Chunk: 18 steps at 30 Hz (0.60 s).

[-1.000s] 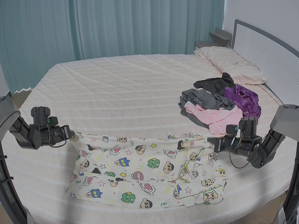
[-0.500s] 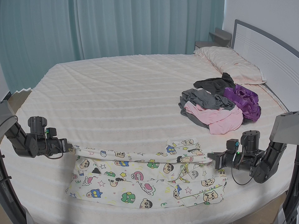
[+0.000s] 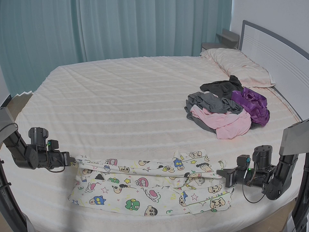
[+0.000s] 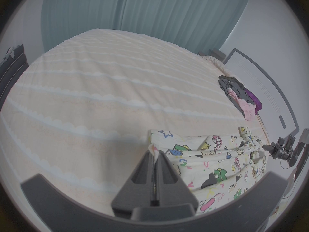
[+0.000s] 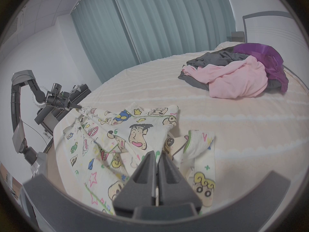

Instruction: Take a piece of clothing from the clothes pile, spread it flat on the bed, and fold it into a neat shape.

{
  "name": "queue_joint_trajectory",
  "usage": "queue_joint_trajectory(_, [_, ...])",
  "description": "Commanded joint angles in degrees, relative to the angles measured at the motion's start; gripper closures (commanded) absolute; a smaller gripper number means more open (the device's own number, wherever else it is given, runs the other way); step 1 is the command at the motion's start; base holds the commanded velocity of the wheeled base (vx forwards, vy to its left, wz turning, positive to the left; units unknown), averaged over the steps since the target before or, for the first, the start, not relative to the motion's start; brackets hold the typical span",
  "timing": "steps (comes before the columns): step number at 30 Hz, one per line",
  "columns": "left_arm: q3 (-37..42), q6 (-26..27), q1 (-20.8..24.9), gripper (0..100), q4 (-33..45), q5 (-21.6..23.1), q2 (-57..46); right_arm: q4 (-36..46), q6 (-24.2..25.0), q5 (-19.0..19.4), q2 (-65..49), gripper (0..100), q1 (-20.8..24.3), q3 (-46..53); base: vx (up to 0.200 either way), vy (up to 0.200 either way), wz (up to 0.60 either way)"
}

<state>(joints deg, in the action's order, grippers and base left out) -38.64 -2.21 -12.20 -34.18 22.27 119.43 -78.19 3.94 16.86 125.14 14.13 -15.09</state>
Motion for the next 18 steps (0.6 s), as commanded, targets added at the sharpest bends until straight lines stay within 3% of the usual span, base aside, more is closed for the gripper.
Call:
queue_joint_trajectory(1, [2.17,1.24,-0.37,100,-0.09,0.32,-0.69,-1.53,0.02,0.19,1.16,100,-0.07,3.23,0.000,0.000,0.00])
queue_joint_trajectory(8, [4.98,5.11,-0.89,100,-0.09,0.32,-0.34,-11.19,-0.07,0.19,6.52,100,0.11,8.32,0.000,0.000,0.00])
queue_joint_trajectory(16, [5.95,6.16,-0.81,100,-0.09,-0.12,0.36,-11.19,0.19,0.28,6.88,100,0.11,9.99,0.000,0.000,0.00])
queue_joint_trajectory(17, [5.86,6.25,-0.81,0,-0.09,-0.30,0.54,-11.19,0.19,0.28,6.96,100,0.11,10.08,0.000,0.000,0.00])
queue_joint_trajectory(18, [5.86,6.25,-0.81,0,-0.09,-0.30,0.63,-11.19,0.19,0.28,6.96,100,0.11,10.17,0.000,0.000,0.00])
